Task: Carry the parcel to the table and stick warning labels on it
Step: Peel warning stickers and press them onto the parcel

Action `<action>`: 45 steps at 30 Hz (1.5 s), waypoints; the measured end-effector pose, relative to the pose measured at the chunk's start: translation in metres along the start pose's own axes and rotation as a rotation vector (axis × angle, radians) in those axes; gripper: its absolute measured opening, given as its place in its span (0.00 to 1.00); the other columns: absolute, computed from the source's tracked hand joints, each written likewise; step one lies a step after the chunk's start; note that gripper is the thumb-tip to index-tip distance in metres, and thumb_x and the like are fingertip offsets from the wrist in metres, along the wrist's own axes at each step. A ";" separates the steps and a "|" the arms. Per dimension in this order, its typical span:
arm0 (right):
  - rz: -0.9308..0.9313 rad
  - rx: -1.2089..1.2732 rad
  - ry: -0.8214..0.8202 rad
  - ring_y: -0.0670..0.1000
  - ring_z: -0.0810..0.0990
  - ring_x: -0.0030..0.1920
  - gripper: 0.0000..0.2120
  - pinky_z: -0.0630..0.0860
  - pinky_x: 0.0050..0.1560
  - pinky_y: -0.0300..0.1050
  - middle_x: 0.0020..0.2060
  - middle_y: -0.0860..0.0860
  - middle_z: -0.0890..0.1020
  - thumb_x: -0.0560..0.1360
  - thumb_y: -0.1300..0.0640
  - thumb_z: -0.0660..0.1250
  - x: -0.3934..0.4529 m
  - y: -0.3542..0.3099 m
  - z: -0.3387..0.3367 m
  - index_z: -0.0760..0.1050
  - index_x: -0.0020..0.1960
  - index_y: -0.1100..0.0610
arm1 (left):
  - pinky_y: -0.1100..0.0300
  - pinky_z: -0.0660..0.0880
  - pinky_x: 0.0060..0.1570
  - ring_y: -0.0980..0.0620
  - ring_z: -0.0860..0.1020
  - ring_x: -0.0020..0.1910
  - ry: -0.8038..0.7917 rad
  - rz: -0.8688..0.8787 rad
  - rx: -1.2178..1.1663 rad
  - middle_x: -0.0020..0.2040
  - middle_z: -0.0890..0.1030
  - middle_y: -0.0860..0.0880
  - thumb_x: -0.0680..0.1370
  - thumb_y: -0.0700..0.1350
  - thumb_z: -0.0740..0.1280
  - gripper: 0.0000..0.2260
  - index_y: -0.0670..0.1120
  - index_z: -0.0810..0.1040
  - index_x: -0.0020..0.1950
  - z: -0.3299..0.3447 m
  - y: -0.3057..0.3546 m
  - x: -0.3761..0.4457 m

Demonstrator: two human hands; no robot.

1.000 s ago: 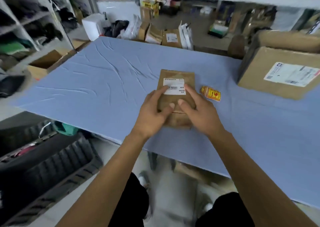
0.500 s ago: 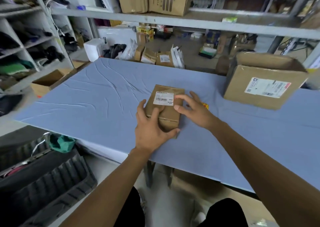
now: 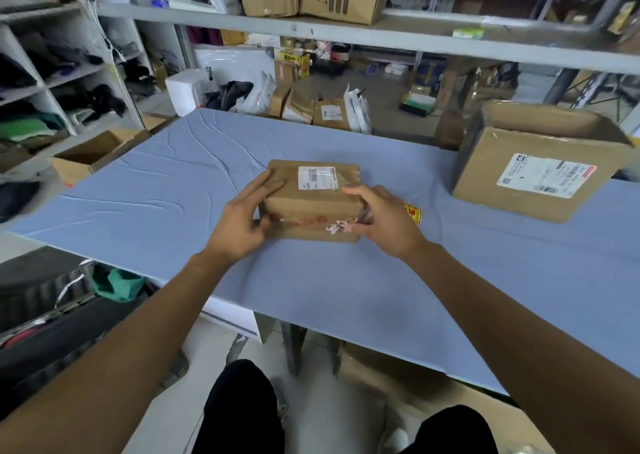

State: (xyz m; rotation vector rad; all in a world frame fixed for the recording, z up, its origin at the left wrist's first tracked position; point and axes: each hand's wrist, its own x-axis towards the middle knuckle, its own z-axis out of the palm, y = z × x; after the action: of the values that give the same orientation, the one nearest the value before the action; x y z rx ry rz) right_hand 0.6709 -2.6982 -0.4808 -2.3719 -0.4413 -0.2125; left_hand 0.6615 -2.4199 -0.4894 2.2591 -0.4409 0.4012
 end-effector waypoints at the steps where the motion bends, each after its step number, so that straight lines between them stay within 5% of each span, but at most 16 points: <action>1: -0.003 -0.002 0.003 0.54 0.80 0.45 0.30 0.79 0.54 0.54 0.51 0.52 0.73 0.68 0.55 0.77 0.000 -0.004 0.004 0.70 0.66 0.43 | 0.77 0.67 0.62 0.52 0.64 0.77 -0.009 -0.017 0.023 0.79 0.63 0.52 0.75 0.32 0.62 0.30 0.54 0.70 0.75 -0.002 -0.003 0.005; 6: 0.022 -0.031 0.013 0.54 0.78 0.47 0.31 0.78 0.54 0.55 0.48 0.51 0.73 0.70 0.56 0.75 0.001 -0.019 0.011 0.67 0.69 0.43 | 0.71 0.55 0.71 0.47 0.62 0.78 -0.062 -0.092 0.089 0.80 0.61 0.49 0.75 0.27 0.59 0.34 0.54 0.67 0.76 -0.009 0.004 0.019; 9: 0.024 -0.057 -0.008 0.55 0.79 0.48 0.35 0.78 0.55 0.52 0.51 0.53 0.75 0.72 0.60 0.73 -0.009 -0.021 0.003 0.62 0.74 0.46 | 0.53 0.66 0.72 0.38 0.59 0.78 0.036 -0.144 0.264 0.80 0.59 0.42 0.74 0.31 0.61 0.31 0.49 0.66 0.76 -0.002 0.028 0.007; 11: 0.063 -0.047 -0.008 0.55 0.80 0.44 0.36 0.77 0.53 0.50 0.54 0.51 0.75 0.74 0.61 0.71 -0.023 -0.017 -0.006 0.59 0.76 0.49 | 0.42 0.74 0.63 0.31 0.62 0.73 0.130 -0.067 0.446 0.75 0.65 0.36 0.74 0.38 0.63 0.25 0.46 0.69 0.72 0.011 0.046 -0.008; 15: 0.139 -0.073 0.030 0.53 0.78 0.40 0.28 0.76 0.55 0.47 0.59 0.55 0.78 0.74 0.63 0.70 -0.053 0.002 -0.024 0.67 0.72 0.55 | 0.46 0.80 0.43 0.36 0.76 0.55 -0.020 0.113 0.409 0.57 0.77 0.39 0.72 0.44 0.62 0.17 0.44 0.75 0.59 0.054 0.083 -0.031; 18: 0.147 -0.145 0.090 0.58 0.81 0.41 0.16 0.74 0.50 0.41 0.57 0.58 0.81 0.73 0.66 0.69 -0.071 0.024 -0.038 0.78 0.60 0.61 | 0.47 0.78 0.56 0.38 0.76 0.61 -0.350 0.186 0.257 0.62 0.77 0.41 0.75 0.42 0.64 0.19 0.44 0.76 0.65 0.096 0.106 -0.029; 21: 0.222 -0.251 0.135 0.62 0.82 0.47 0.07 0.76 0.52 0.47 0.50 0.61 0.82 0.71 0.66 0.69 -0.083 0.050 -0.049 0.82 0.48 0.62 | 0.54 0.68 0.68 0.39 0.73 0.66 -0.479 0.173 0.217 0.66 0.73 0.40 0.77 0.42 0.65 0.21 0.42 0.73 0.71 0.133 0.120 -0.013; 27: 0.328 -0.283 0.129 0.63 0.79 0.53 0.08 0.73 0.56 0.50 0.51 0.63 0.82 0.73 0.63 0.66 -0.077 0.082 -0.057 0.81 0.47 0.66 | 0.51 0.64 0.72 0.37 0.68 0.69 -0.320 0.024 0.196 0.70 0.68 0.39 0.78 0.44 0.63 0.22 0.42 0.69 0.73 0.180 0.122 0.044; 32: 0.382 -0.193 0.183 0.61 0.77 0.57 0.11 0.70 0.58 0.47 0.56 0.61 0.80 0.75 0.60 0.66 -0.042 0.099 -0.044 0.80 0.55 0.62 | 0.50 0.57 0.75 0.40 0.58 0.75 -0.280 0.028 0.316 0.75 0.63 0.41 0.81 0.49 0.59 0.23 0.44 0.65 0.76 0.206 0.107 0.083; 39: 0.339 -0.215 0.231 0.61 0.76 0.54 0.10 0.70 0.53 0.46 0.53 0.60 0.80 0.76 0.57 0.67 -0.037 0.112 -0.035 0.80 0.54 0.61 | 0.53 0.56 0.75 0.41 0.65 0.73 -0.249 0.090 0.376 0.72 0.72 0.45 0.78 0.52 0.57 0.20 0.53 0.77 0.67 0.230 0.074 0.089; 45: 0.344 -0.082 0.265 0.56 0.77 0.49 0.10 0.71 0.50 0.46 0.48 0.57 0.80 0.74 0.52 0.70 -0.038 0.106 -0.037 0.81 0.49 0.58 | 0.59 0.65 0.67 0.42 0.69 0.67 -0.173 0.222 0.162 0.64 0.80 0.47 0.78 0.45 0.67 0.15 0.50 0.81 0.64 0.220 0.086 0.080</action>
State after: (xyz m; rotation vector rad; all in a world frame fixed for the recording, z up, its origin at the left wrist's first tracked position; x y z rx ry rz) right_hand 0.6732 -2.8064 -0.5289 -2.4097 0.1029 -0.3837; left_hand 0.7270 -2.6547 -0.5422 2.4207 -0.7777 0.3659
